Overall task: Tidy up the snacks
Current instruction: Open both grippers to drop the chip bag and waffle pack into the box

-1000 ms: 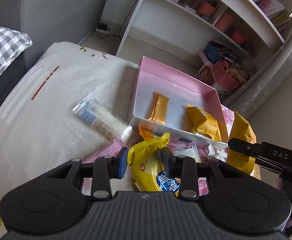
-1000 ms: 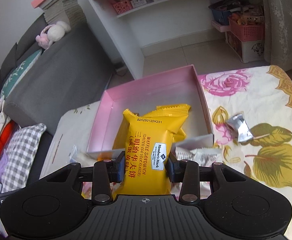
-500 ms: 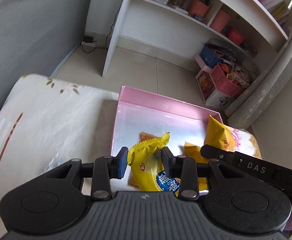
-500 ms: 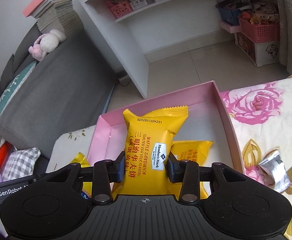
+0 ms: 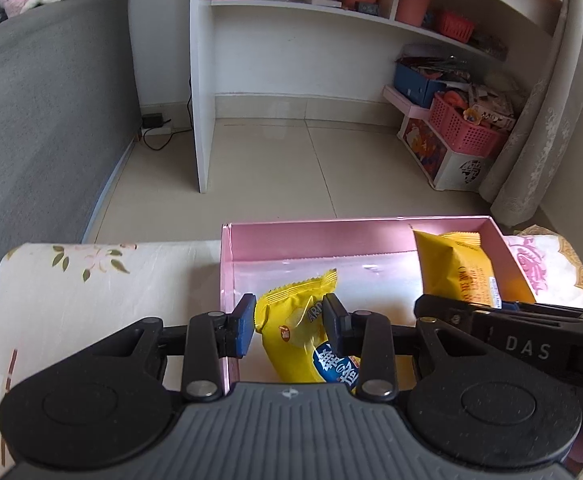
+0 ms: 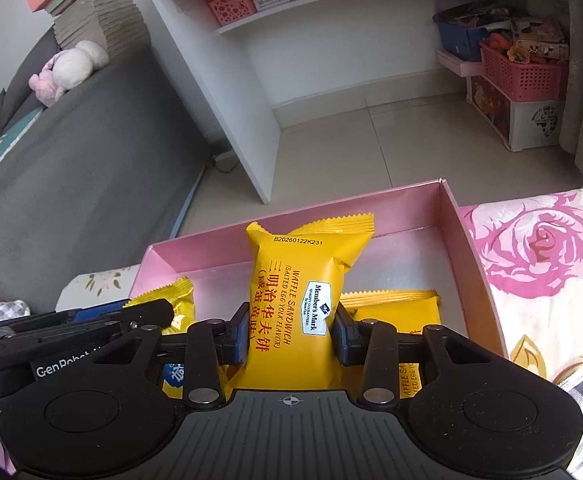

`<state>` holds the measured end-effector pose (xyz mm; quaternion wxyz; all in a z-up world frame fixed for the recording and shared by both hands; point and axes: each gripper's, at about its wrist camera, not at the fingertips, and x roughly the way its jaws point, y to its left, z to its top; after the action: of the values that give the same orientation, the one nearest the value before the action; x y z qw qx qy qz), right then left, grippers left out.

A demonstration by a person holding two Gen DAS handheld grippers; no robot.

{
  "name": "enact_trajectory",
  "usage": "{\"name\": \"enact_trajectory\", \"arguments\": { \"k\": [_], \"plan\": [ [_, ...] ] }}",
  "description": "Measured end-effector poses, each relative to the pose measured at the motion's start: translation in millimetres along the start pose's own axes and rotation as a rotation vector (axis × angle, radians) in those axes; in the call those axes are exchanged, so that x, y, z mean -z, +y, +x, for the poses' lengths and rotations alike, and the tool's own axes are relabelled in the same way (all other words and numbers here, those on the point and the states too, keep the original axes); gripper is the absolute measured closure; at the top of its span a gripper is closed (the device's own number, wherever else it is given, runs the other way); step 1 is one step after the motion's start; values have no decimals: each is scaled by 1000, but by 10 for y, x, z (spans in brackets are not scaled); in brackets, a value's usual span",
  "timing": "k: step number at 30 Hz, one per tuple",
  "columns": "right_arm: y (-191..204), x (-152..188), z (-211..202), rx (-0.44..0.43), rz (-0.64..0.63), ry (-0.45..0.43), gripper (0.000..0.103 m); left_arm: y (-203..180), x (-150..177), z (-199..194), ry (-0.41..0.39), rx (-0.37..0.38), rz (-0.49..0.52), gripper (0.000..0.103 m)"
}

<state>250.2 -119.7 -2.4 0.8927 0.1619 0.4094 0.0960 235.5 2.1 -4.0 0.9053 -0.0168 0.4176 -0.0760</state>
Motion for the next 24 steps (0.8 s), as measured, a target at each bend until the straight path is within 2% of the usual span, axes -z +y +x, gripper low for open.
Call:
{"name": "enact_trajectory", "arguments": {
  "k": [10, 15, 17, 21, 24],
  "plan": [
    [-34, -67, 114, 27, -2, -1, 64, 22, -74, 149, -34, -21, 32, 70],
    [-35, -66, 102, 5, 24, 3, 58, 62, -67, 155, -37, -9, 12, 64],
    [-57, -72, 62, -7, 41, -7, 48, 78, -57, 132, -32, 4, 9, 58],
    [-90, -90, -43, -23, 69, -10, 43, 90, -55, 64, -24, 38, -5, 47],
    [-90, -93, -155, -24, 76, -15, 34, 71, -43, -29, -32, 45, -9, 34]
  ]
}}
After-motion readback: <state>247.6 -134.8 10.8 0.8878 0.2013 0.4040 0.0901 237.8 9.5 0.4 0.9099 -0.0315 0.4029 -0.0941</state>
